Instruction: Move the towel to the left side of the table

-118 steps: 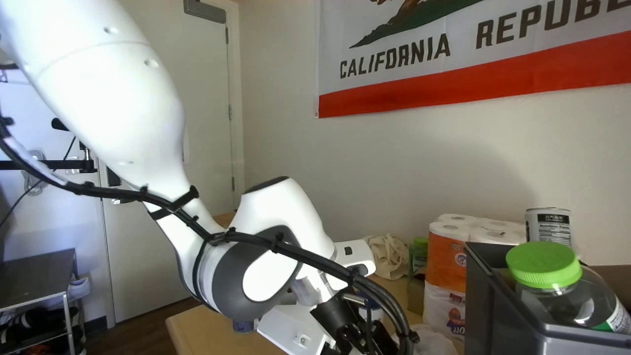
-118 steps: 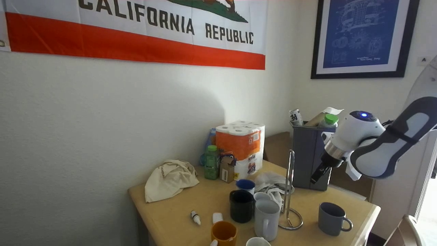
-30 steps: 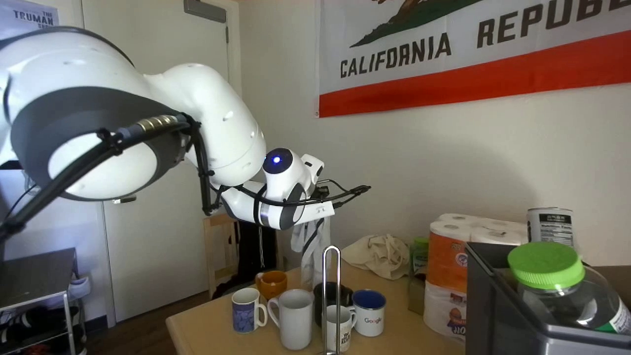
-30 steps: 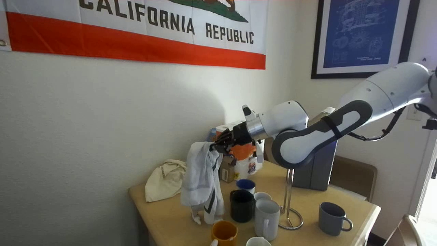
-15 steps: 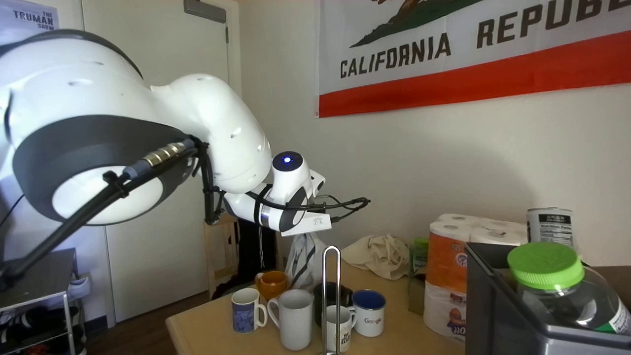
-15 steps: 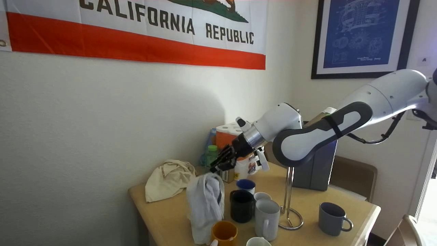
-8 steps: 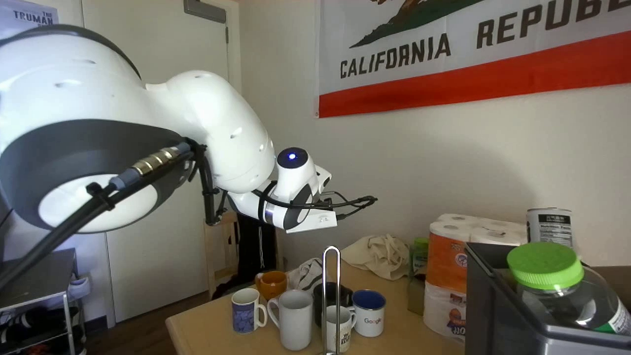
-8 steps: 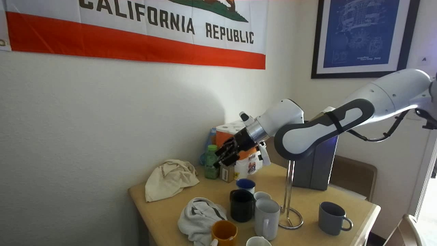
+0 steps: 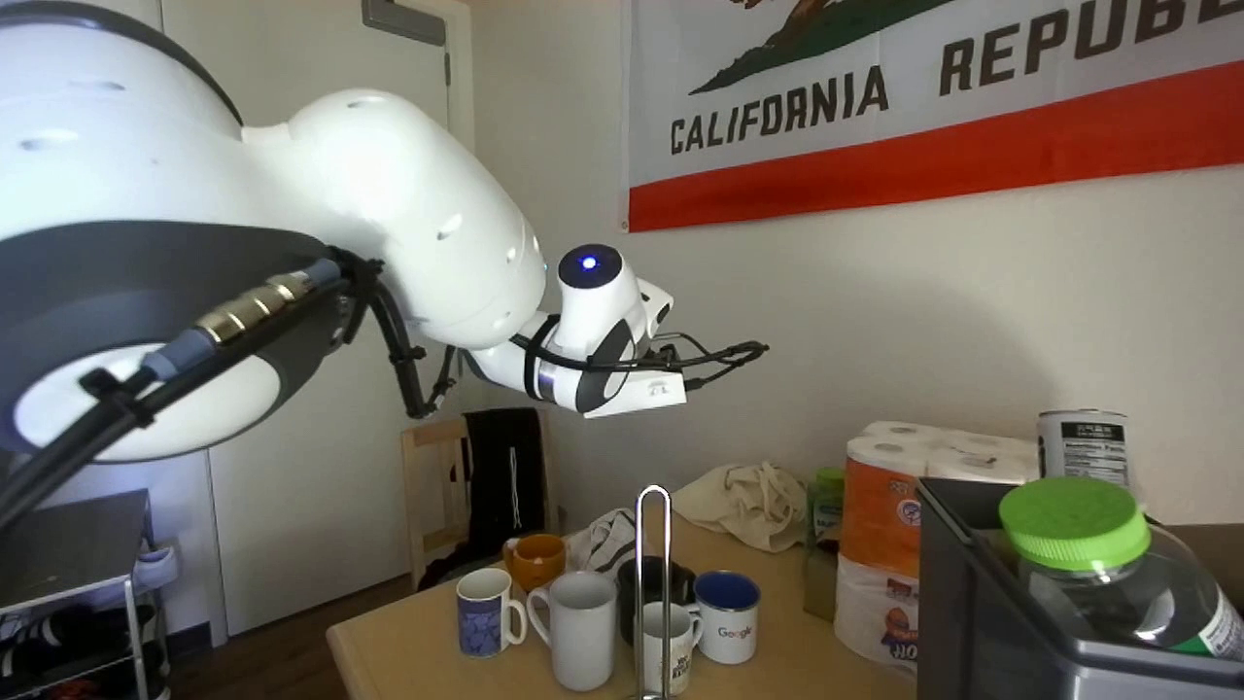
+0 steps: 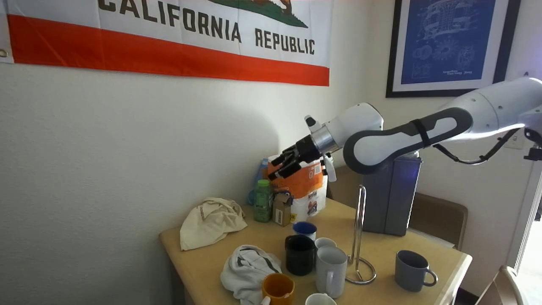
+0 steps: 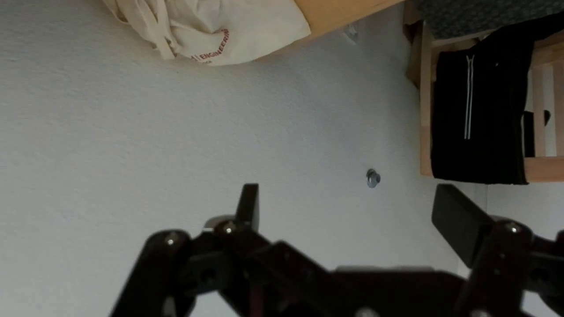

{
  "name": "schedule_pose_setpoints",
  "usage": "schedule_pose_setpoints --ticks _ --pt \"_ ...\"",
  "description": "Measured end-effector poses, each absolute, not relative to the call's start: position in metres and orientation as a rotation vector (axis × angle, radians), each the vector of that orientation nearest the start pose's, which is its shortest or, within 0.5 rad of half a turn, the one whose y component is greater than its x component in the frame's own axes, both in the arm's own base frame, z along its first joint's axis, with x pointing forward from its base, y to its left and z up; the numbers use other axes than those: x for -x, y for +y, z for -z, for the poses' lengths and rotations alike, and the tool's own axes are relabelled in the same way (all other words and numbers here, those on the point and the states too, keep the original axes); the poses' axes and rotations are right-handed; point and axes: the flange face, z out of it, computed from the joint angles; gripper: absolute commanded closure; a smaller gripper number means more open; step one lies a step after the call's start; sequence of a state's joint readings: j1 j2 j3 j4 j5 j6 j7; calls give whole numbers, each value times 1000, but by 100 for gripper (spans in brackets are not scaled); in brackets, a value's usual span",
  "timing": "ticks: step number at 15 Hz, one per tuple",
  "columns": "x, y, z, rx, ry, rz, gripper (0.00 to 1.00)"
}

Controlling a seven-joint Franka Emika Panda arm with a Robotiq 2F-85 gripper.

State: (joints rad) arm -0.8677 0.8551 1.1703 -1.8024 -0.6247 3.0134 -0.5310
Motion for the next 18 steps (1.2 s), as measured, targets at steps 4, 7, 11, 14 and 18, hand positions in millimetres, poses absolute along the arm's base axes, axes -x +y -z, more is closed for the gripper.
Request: schedule_pose_setpoints --ticks 4,7,11,14,18 --pt "-690 59 -451 2367 -1127 1360 0" --pt "-689 47 -479 2421 -1123 1282 0" --pt "-678 34 -510 2513 -1107 1141 0" --pt "-668 24 -526 2557 -1108 1053 0" --pt "-659 7 -534 2563 -1101 998 0"
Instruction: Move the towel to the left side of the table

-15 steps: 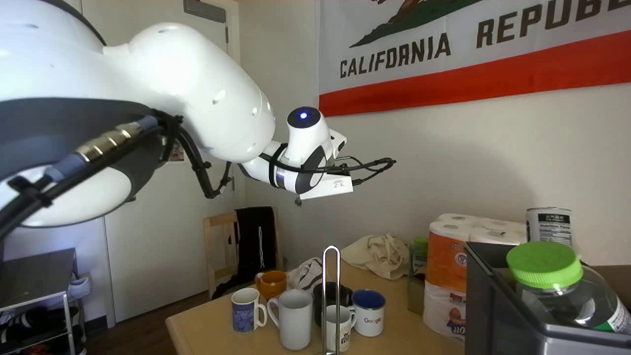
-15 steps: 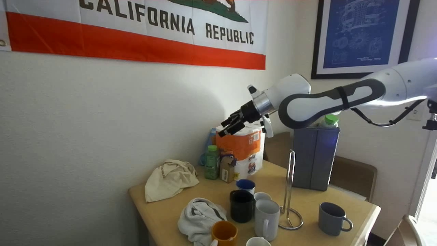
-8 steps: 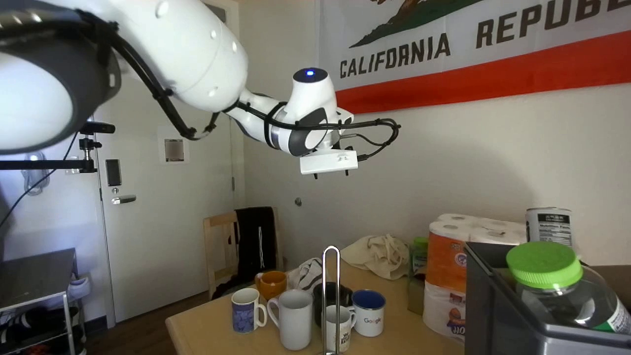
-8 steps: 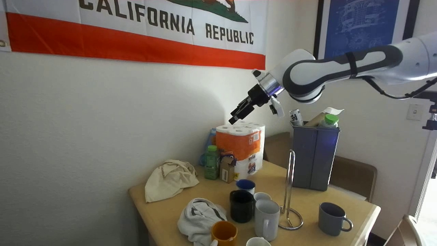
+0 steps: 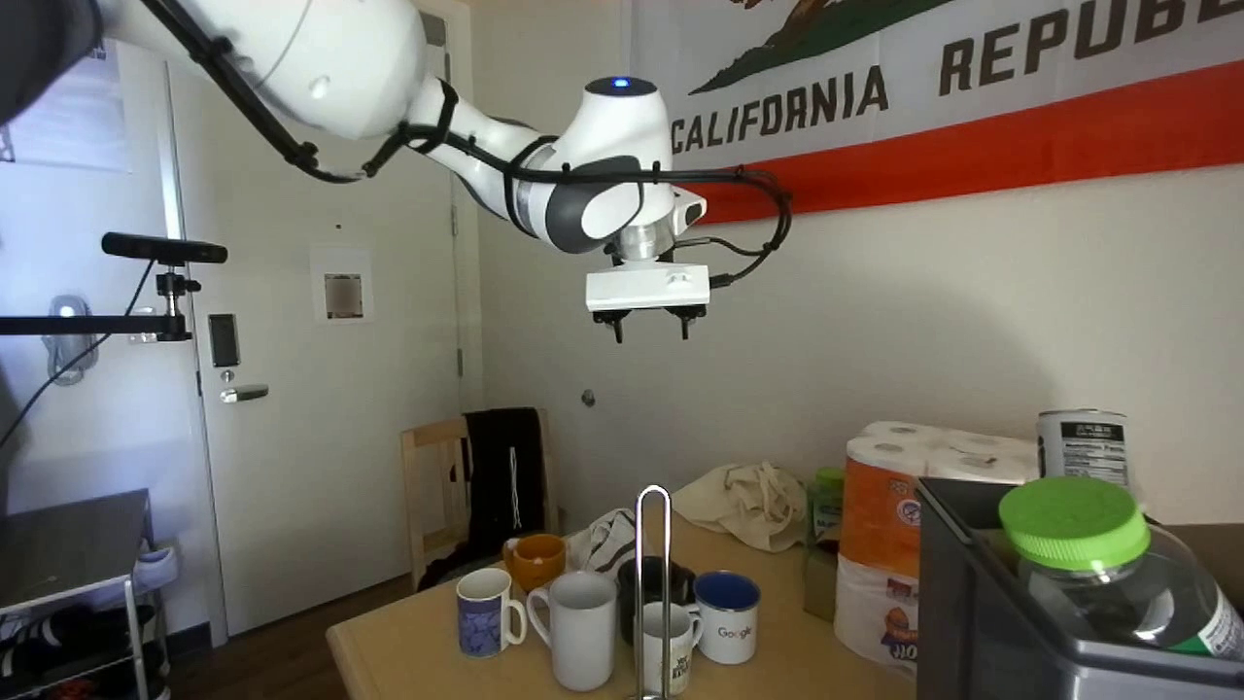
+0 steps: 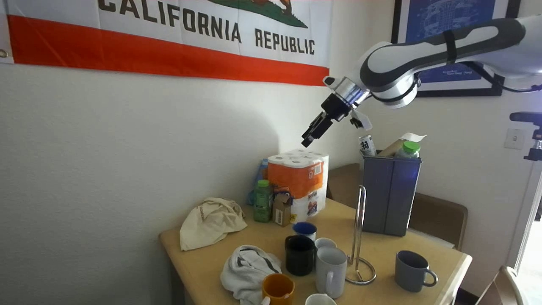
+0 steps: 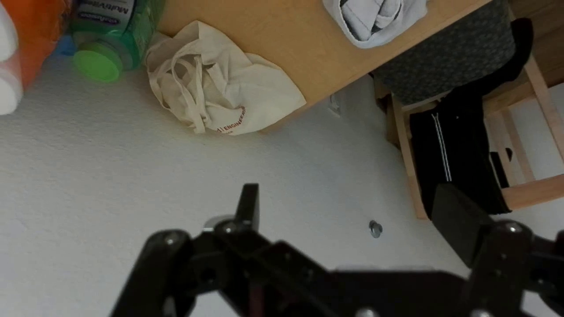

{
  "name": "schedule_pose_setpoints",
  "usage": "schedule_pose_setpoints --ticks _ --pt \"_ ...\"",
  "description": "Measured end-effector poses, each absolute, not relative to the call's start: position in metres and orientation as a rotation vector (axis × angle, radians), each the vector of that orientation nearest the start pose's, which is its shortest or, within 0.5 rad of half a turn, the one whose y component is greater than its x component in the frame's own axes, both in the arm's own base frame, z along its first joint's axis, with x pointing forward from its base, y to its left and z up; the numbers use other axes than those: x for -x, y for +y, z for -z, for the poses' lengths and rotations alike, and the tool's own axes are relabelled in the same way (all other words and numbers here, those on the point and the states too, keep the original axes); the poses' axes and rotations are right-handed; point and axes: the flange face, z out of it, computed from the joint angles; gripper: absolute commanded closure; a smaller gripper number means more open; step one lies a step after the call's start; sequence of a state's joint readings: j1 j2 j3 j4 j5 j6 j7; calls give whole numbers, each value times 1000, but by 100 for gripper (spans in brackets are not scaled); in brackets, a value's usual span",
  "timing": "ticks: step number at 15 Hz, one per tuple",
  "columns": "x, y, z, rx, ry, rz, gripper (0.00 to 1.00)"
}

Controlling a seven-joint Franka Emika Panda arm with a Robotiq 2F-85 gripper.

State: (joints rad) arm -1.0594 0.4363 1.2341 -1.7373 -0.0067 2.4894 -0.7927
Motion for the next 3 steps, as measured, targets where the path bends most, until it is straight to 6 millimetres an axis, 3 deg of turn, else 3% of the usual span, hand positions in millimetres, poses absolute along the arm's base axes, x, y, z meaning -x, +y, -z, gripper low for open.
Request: schedule_pose_setpoints --ticks 3 --pt "-654 -6 -525 2550 -1089 981 0"
